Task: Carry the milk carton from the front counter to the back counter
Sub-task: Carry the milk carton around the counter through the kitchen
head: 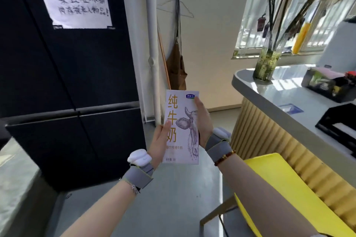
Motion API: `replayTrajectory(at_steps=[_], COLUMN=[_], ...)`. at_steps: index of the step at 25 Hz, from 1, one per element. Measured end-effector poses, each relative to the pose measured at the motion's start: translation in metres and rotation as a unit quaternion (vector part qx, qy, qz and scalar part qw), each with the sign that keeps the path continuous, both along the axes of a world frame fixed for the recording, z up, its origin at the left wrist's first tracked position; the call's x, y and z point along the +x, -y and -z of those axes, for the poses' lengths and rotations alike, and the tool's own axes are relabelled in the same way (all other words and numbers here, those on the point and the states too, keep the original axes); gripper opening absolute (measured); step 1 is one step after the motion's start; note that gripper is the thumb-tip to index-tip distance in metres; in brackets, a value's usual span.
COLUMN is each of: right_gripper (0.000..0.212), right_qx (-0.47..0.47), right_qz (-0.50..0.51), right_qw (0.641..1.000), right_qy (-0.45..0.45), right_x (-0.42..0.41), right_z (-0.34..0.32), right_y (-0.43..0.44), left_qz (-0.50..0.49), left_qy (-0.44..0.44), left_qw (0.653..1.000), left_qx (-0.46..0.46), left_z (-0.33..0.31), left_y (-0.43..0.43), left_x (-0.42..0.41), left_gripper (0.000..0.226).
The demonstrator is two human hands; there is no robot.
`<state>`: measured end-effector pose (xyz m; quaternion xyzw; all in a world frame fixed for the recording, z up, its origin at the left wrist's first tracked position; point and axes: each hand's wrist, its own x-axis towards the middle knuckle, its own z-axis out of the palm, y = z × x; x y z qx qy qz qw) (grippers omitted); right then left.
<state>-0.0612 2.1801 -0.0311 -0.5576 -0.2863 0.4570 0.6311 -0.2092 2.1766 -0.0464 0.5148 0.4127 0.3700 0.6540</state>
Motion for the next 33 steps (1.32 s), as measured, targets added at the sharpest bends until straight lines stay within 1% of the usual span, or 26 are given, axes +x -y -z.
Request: replayTrajectory(at_steps=[2,3,5,6,7,8,9,10,11,13,15,18,21,22,24,26,27,28,30,31,33], right_gripper=[0.080,0.080,0.080,0.079,0.078,0.076,0.074,0.072,0.072,0.073,0.074,0.074,0.072,0.073,0.073,0.073,0.073,0.073,0.073,0.073,0.074], right_qx=[-0.011,-0.009,0.003,0.009,0.015,0.015,0.019,0.023,0.030,0.026,0.028,0.018,0.016,0.015,0.004,0.010,0.013,0.017,0.044,0.052,0.062], right_qz=[0.005,0.006,0.007,0.004,0.004,0.017,0.030,0.039,0.057,0.083,0.092,0.122,0.143,0.148,0.173,0.197,0.195,0.180,0.148,0.154,0.155], right_qw=[1.000,1.000,0.996,0.994,0.995,0.997,0.997,0.997,0.995,0.992,0.989,0.989,0.987,0.987,0.985,0.980,0.981,0.983,0.985,0.981,0.978], right_qy=[-0.001,-0.020,-0.091,-0.105,-0.103,-0.079,-0.066,-0.068,-0.083,-0.096,-0.109,-0.087,-0.067,-0.054,-0.024,-0.005,-0.013,-0.025,-0.079,-0.105,-0.125], right_x=[0.033,0.044,0.067,0.075,0.085,0.097,0.109,0.120,0.137,0.167,0.190,0.226,0.280,0.294,0.340,0.392,0.421,0.435,0.474,0.507,0.558], right_z=[-0.005,-0.008,-0.006,-0.006,-0.007,-0.008,-0.009,-0.010,-0.010,-0.012,-0.015,-0.021,-0.018,-0.019,-0.015,-0.007,-0.004,-0.003,-0.003,-0.003,-0.008], right_y=[-0.061,-0.082,-0.137,-0.160,-0.181,-0.206,-0.233,-0.259,-0.297,-0.358,-0.398,-0.456,-0.524,-0.540,-0.584,-0.630,-0.652,-0.662,-0.691,-0.715,-0.748], left_qz=[-0.004,-0.005,0.001,-0.001,-0.004,-0.003,0.003,0.014,0.031,0.053,0.086,0.115,0.124,0.128,0.152,0.163,0.161,0.165,0.155,0.157,0.190], left_qy=[0.012,0.016,0.016,0.016,0.014,0.019,0.024,0.026,0.021,0.003,0.016,0.050,0.048,0.043,0.025,0.013,0.005,-0.002,-0.017,-0.019,-0.009], left_qw=[1.000,1.000,1.000,1.000,1.000,1.000,1.000,0.999,0.999,0.998,0.996,0.992,0.990,0.990,0.988,0.985,0.984,0.984,0.985,0.984,0.979], left_qx=[-0.005,-0.001,0.005,0.006,0.006,0.007,0.013,0.018,0.023,0.038,0.035,-0.009,-0.033,-0.037,-0.013,0.047,0.071,0.074,0.075,0.080,0.078], left_z=[-0.005,-0.007,-0.002,-0.002,-0.001,0.000,0.000,0.001,0.002,0.001,-0.002,-0.002,0.004,0.004,0.013,0.020,0.021,0.019,0.014,0.010,0.003], left_y=[-0.062,-0.084,-0.138,-0.162,-0.187,-0.215,-0.246,-0.276,-0.324,-0.396,-0.441,-0.506,-0.580,-0.599,-0.652,-0.702,-0.724,-0.732,-0.762,-0.784,-0.820], left_x=[0.035,0.045,0.068,0.079,0.089,0.102,0.115,0.126,0.147,0.179,0.203,0.243,0.300,0.317,0.367,0.419,0.446,0.457,0.495,0.528,0.580], left_gripper=[0.057,0.056,0.053,0.053,0.055,0.055,0.049,0.043,0.042,0.053,0.059,0.053,0.038,0.039,0.041,0.025,0.022,0.026,0.040,0.045,0.055])
